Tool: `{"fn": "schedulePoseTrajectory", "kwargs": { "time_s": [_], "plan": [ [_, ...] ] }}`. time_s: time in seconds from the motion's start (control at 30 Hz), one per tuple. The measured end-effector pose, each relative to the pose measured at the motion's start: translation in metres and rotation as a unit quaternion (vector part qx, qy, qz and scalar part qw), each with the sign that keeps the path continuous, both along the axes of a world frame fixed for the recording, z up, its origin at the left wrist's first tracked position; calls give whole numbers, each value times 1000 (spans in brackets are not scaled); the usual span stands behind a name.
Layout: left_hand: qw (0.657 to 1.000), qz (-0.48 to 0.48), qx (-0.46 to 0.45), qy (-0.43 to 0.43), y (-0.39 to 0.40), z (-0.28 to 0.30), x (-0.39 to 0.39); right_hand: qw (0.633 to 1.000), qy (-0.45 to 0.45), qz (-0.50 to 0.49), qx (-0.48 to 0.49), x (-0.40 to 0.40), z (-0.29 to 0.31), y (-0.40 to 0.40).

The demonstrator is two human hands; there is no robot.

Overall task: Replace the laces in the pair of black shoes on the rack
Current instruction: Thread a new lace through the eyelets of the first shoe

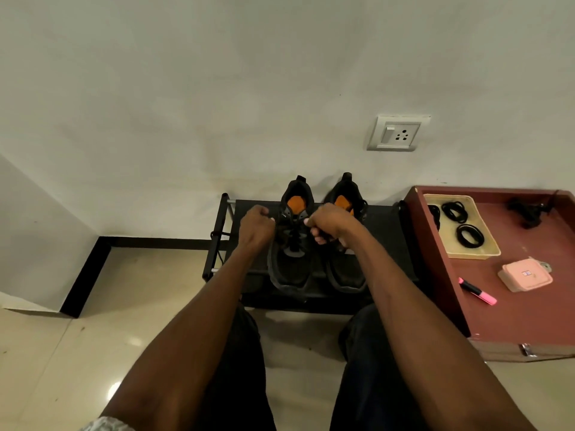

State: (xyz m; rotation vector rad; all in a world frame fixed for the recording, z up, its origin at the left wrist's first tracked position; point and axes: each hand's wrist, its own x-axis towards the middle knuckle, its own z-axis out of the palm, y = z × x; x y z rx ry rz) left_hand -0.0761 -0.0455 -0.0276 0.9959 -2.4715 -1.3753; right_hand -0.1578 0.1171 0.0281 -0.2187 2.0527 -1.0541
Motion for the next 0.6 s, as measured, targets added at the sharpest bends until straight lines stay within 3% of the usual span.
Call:
{"fn": "schedulePoseTrajectory", "kwargs": {
  "time_s": [0.13, 0.27, 0.33, 0.4, 0.53, 0.6],
  "plan": [
    [973, 21, 214, 78, 5, 23, 2, 963, -62, -11, -261, 11, 58, -3],
    [892, -84, 428, 123, 11, 67, 10, 935, -35, 23, -352, 19, 93, -1],
    [858, -121, 483, 127, 11, 83, 15, 953, 51, -1, -300, 21, 97, 0],
    [853, -129, 491, 119, 9, 93, 20, 960, 162, -43, -224, 23, 94, 4],
    [897, -128, 411, 98, -6, 100, 32, 949, 231, -169, -131, 11, 63, 22],
    [930, -120, 340, 76, -17, 97, 35, 940, 271, -205, -18, 5, 50, 36]
  ]
}}
